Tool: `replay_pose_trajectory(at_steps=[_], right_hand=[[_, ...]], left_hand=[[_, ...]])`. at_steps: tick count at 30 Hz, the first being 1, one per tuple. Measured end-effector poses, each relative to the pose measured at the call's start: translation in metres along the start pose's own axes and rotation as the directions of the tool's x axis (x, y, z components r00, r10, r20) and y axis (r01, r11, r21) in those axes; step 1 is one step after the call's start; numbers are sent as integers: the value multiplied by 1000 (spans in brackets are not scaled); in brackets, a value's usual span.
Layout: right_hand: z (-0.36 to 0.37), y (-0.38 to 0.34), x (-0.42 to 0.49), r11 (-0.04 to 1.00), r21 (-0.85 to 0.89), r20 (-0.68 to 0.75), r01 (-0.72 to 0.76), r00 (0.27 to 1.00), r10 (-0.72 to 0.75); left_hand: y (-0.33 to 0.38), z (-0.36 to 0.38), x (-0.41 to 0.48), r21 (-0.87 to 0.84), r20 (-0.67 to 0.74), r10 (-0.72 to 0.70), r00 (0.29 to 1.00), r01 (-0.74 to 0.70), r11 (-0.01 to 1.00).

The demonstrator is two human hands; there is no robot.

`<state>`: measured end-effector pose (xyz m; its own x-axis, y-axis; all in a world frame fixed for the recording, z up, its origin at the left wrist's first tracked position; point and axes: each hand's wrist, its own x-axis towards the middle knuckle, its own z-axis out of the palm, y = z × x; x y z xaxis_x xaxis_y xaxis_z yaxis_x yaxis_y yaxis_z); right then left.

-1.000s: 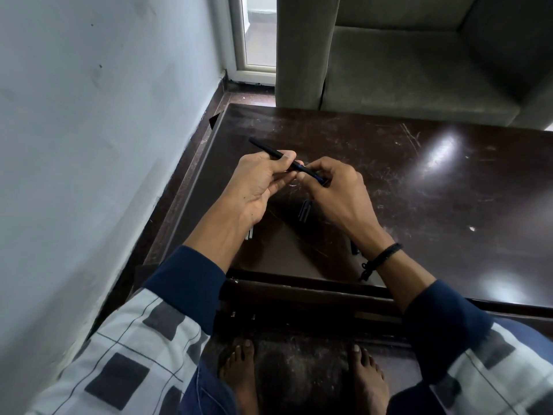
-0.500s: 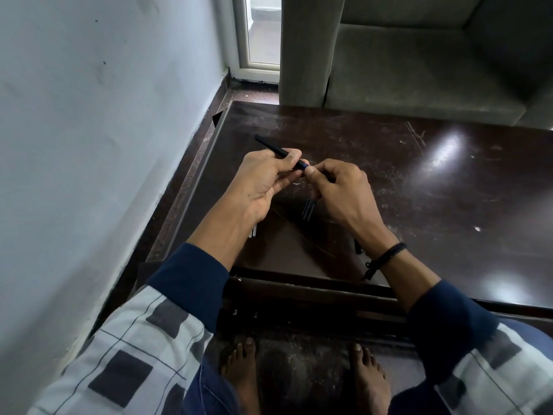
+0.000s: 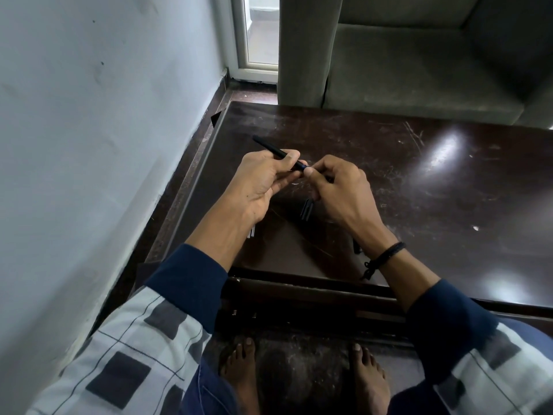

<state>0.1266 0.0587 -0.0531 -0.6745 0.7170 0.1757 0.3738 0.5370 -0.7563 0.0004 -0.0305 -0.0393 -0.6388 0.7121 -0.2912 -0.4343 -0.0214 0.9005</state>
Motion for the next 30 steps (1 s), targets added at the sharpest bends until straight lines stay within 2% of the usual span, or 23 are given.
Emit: replay_pose_trajectory(at_steps=[7,14,24,30], right_hand=[[0,-3,-2,1000,16,19,-14,1000,14],[2,0,-1,999,36,-59,19,998,-17],[-2,-2,0,1000,15,-26,-24,999,25],[0,-3,-3,1000,-18,-23,13,1000,-13]], left_hand=[[0,0,0,2,-1,4,1000,-4,1000],[0,-1,-1,9,-1,14,1000,-14,1000],[-4,2,3,7,2,2,1000,-2,1000],[-3,0,3,-11,1,7,1000,-7,1000]])
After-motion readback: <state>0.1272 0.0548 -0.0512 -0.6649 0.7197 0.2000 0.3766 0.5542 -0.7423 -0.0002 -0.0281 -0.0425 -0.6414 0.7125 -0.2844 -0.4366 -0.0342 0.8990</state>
